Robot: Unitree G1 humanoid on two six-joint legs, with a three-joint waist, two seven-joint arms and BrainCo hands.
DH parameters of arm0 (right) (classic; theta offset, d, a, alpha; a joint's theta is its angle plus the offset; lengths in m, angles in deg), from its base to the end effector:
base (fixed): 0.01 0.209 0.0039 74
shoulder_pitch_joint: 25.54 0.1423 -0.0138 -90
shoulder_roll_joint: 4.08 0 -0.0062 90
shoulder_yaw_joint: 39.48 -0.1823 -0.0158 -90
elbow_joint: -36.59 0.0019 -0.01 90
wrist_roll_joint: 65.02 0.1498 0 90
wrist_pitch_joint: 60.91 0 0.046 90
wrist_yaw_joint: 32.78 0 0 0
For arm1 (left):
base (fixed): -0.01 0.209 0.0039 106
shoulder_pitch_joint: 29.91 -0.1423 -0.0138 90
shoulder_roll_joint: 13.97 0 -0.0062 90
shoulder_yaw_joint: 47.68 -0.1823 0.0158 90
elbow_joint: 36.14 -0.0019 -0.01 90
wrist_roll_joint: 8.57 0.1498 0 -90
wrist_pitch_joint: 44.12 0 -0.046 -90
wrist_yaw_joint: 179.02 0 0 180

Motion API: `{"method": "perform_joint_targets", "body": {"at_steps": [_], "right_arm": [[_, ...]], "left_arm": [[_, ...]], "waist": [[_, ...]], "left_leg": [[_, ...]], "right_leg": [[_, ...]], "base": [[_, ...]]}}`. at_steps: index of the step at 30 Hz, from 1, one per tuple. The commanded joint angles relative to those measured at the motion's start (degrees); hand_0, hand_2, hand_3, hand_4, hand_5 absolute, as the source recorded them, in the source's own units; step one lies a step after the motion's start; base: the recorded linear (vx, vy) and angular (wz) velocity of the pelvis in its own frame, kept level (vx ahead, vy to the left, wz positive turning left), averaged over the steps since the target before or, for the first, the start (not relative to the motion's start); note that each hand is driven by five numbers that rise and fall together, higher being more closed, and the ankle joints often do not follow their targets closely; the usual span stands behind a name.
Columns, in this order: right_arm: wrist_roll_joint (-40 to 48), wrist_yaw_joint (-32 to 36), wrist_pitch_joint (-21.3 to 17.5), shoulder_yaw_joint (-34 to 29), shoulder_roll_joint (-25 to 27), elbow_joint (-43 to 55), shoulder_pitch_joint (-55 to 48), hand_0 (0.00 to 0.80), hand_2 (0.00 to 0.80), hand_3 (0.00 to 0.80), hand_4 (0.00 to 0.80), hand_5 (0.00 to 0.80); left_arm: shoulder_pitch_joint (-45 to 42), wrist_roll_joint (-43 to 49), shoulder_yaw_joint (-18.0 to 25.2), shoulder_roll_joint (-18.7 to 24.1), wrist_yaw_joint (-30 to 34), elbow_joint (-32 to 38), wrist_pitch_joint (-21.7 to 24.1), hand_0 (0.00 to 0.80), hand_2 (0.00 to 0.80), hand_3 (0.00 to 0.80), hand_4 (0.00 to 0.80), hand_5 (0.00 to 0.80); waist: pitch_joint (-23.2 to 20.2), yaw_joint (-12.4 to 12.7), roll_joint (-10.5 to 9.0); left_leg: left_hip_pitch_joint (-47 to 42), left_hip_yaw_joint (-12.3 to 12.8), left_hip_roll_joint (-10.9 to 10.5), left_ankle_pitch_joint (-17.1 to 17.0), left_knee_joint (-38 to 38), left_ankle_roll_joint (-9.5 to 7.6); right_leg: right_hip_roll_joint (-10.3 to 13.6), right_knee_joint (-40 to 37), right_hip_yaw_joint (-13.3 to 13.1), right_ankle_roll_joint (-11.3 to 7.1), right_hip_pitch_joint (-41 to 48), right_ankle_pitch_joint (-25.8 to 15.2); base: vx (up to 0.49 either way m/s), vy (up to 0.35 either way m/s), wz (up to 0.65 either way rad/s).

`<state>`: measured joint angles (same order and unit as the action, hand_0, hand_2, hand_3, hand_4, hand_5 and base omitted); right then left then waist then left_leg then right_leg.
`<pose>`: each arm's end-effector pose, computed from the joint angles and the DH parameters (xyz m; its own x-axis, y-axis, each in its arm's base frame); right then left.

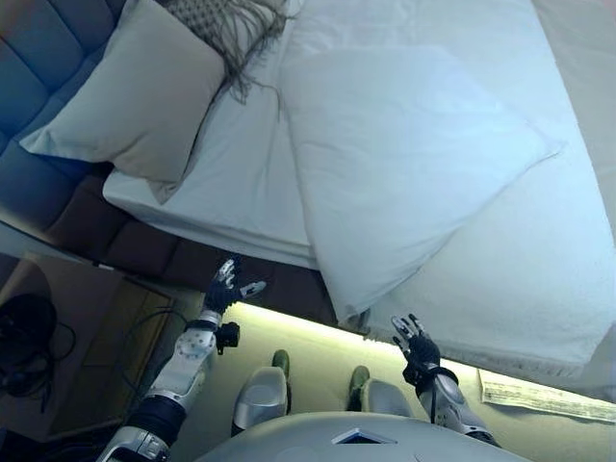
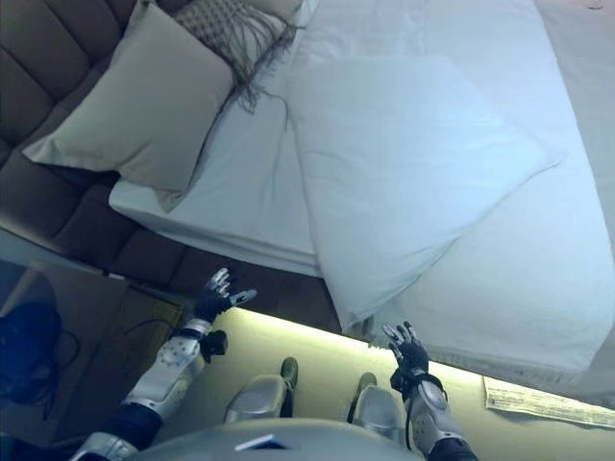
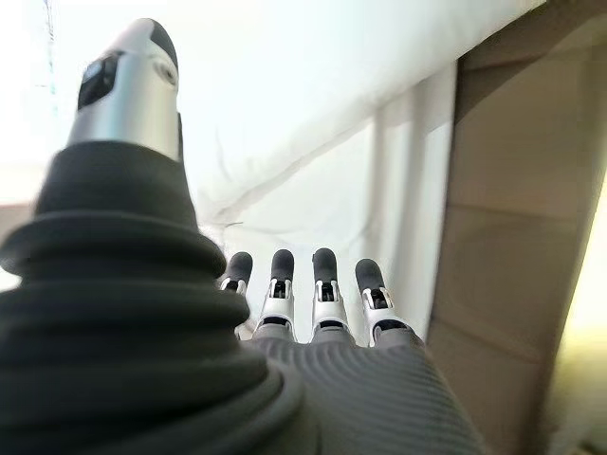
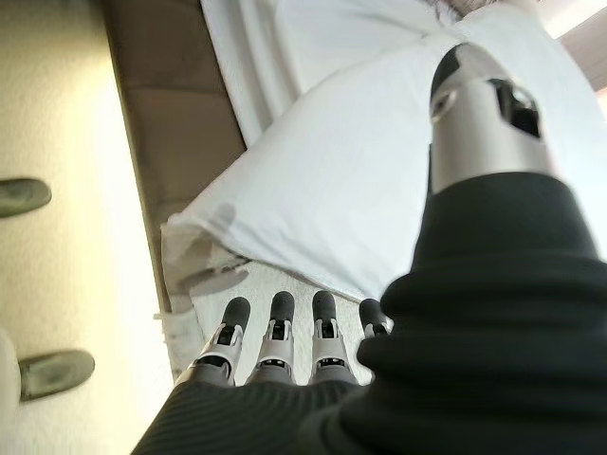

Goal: Make the bed neatly

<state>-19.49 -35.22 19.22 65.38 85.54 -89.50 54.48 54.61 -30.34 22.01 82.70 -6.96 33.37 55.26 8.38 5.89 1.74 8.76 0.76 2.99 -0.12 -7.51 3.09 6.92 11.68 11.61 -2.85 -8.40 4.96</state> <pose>0.1140 -0.1990 -0.0862 0.7580 -0.1074 -0.6434 0.3565 0.8942 0.2707 0.1640 0.1893 -0.0372 0.9264 -0.0205 -0.3760 0.0496 0.9965 0.0677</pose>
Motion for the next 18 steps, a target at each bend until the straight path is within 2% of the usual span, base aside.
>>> {"method": "perform_joint_targets", "body": {"at_steps": [1, 4, 7, 10, 12, 13, 15, 17, 18], "right_arm": [[1.04, -1.33, -2.82, -2.33, 1.31, 5.27, 2.53, 0.0, 0.0, 0.0, 0.0, 0.0], [5.99, -0.09, -1.71, -5.38, 2.49, 0.08, 6.19, 0.0, 0.0, 0.0, 0.0, 0.0], [10.75, 1.97, -3.41, -8.28, 4.3, -7.35, 12.17, 0.0, 0.0, 0.0, 0.0, 0.0], [16.49, 0.16, -4.51, -10.94, 4.68, -8.66, 14.58, 0.0, 0.0, 0.0, 0.0, 0.0], [17.23, -0.25, -4.17, -14.56, 6.27, -10.27, 15.89, 0.0, 0.0, 0.0, 0.0, 0.0], [16.94, -0.45, -3.88, -15.99, 7.47, -11.59, 16.78, 0.0, 0.0, 0.0, 0.0, 0.0], [17.01, -0.93, -2.51, -17.17, 9.55, -12.53, 18.39, 0.0, 0.0, 0.0, 0.0, 0.0], [18.36, 0.65, 0.26, -18.95, 12.19, -14.58, 20.68, 0.0, 0.0, 0.0, 0.0, 0.0], [18.44, 1.42, 0.42, -19.18, 12.86, -15.57, 21.3, 0.0, 0.0, 0.0, 0.0, 0.0]], "left_arm": [[0.67, -6.36, 1.72, 0.93, 0.65, 3.4, 6.13, 0.0, 0.0, 0.0, 0.0, 0.0], [0.09, -9.11, 3.28, 1.22, 1.02, 5.22, 7.57, 0.0, 0.0, 0.0, 0.0, 0.0], [2.17, -10.6, 3.41, 2.35, 1.41, 5.55, 8.06, 0.0, 0.0, 0.0, 0.0, 0.0], [4.07, -11.0, 3.32, 3.33, 3.21, 2.65, 8.2, 0.0, 0.0, 0.0, 0.0, 0.0], [5.79, -11.57, 2.68, 3.56, 4.16, 1.31, 6.97, 0.0, 0.0, 0.0, 0.0, 0.0], [6.36, -11.9, 1.96, 3.51, 4.34, 0.45, 6.66, 0.0, 0.0, 0.0, 0.0, 0.0], [6.28, -11.97, 1.61, 2.96, 4.72, -0.13, 6.95, 0.0, 0.0, 0.0, 0.0, 0.0], [5.78, -13.24, 2.06, 3.09, 5.47, 0.45, 7.62, 0.0, 0.0, 0.0, 0.0, 0.0], [5.64, -13.4, 2.21, 3.07, 5.58, 0.62, 7.87, 0.0, 0.0, 0.0, 0.0, 0.0]], "waist": [[2.1, 1.01, -1.03], [3.92, 1.96, -1.03], [7.21, 3.18, -0.88], [9.44, 3.13, -1.03], [10.83, 2.43, -0.55], [11.32, 2.27, -0.19], [11.99, 2.52, 0.28], [12.75, 3.17, 0.67], [12.84, 3.34, 0.76]], "left_leg": [[4.76, -4.27, -0.38, -3.39, -1.37, -0.27], [7.25, -6.8, -0.1, -3.45, -3.49, 0.76], [10.19, -6.68, 0.64, -4.02, -3.91, 1.3], [12.91, -4.44, 2.07, -4.79, -4.9, 2.2], [14.3, -1.52, 3.11, -4.91, -5.99, 2.81], [15.01, -1.23, 2.87, -5.01, -6.4, 2.89], [16.24, -2.17, 2.03, -4.99, -7.11, 2.64], [17.72, -3.89, 1.16, -4.54, -8.9, 2.64], [18.21, -4.46, 0.99, -4.73, -9.11, 2.65]], "right_leg": [[3.55, -4.28, -0.09, -4.14, 2.9, -5.24], [3.21, -4.88, -1.04, -3.59, 1.72, -5.67], [3.13, -3.66, -0.01, -3.37, -1.18, -5.88], [3.63, -2.47, 2.01, -3.08, -2.88, -5.68], [4.33, -2.42, 3.57, -3.08, -2.7, -5.44], [4.73, -2.52, 3.78, -3.22, -2.53, -5.39], [5.34, -2.24, 3.19, -3.54, -2.94, -5.36], [5.76, -2.23, 2.06, -3.63, -3.59, -5.53], [5.84, -2.39, 1.85, -3.65, -3.96, -5.85]], "base": [[-0.014, 0.04, -0.02], [-0.129, 0.036, -0.07], [-0.25, -0.068, -0.17], [-0.142, -0.096, 0.09], [-0.091, -0.058, 0.38], [-0.057, 0.003, 0.49], [-0.038, 0.054, 0.36], [-0.051, 0.073, 0.0], [-0.064, 0.078, -0.13]]}}
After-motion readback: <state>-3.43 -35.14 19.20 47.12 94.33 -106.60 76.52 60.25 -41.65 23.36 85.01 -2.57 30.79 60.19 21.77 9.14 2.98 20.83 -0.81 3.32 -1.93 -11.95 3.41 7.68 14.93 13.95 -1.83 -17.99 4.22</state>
